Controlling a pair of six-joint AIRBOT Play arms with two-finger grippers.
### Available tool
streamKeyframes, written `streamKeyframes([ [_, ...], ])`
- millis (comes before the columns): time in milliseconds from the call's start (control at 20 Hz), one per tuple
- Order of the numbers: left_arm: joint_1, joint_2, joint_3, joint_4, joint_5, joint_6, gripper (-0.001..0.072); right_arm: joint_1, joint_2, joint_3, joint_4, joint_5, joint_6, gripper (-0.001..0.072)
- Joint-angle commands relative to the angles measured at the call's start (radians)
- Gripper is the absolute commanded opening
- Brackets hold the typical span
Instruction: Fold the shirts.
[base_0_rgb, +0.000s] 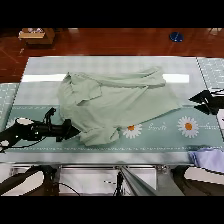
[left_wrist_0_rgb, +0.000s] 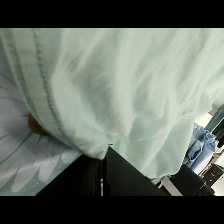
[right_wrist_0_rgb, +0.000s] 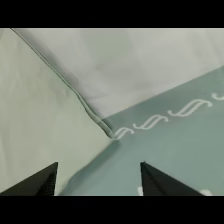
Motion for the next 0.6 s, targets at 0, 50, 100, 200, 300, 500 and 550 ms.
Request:
streamKeyframes([
  [0,0.000,0.000,0.000,-0.002,-0.002,0.005,0.0017,-0.006,-0.086,0.000,0.138,0.013,-0.020,0.0581],
  [50,0.000,0.000,0.000,-0.002,-0.002,0.005,0.0017,-0.003,-0.107,0.000,0.138,0.009,-0.020,0.0580],
  [100,0.000,0.000,0.000,-0.002,-0.002,0.005,0.0016,-0.003,-0.125,0.000,0.143,0.005,-0.020,0.0580],
  [200,0.000,0.000,0.000,-0.002,-0.002,0.005,0.0017,-0.003,-0.146,0.000,0.142,-0.009,-0.020,0.0577],
  [300,0.000,0.000,0.000,-0.002,-0.002,0.005,0.0016,-0.003,-0.160,-0.001,0.137,-0.020,-0.021,0.0576],
  [500,0.000,0.000,0.000,-0.002,-0.001,0.004,0.0017,-0.003,-0.194,-0.001,0.137,-0.019,-0.021,0.0574],
  [550,0.000,0.000,0.000,-0.002,-0.001,0.004,0.0017,-0.003,-0.201,-0.001,0.139,-0.020,-0.021,0.0566],
])
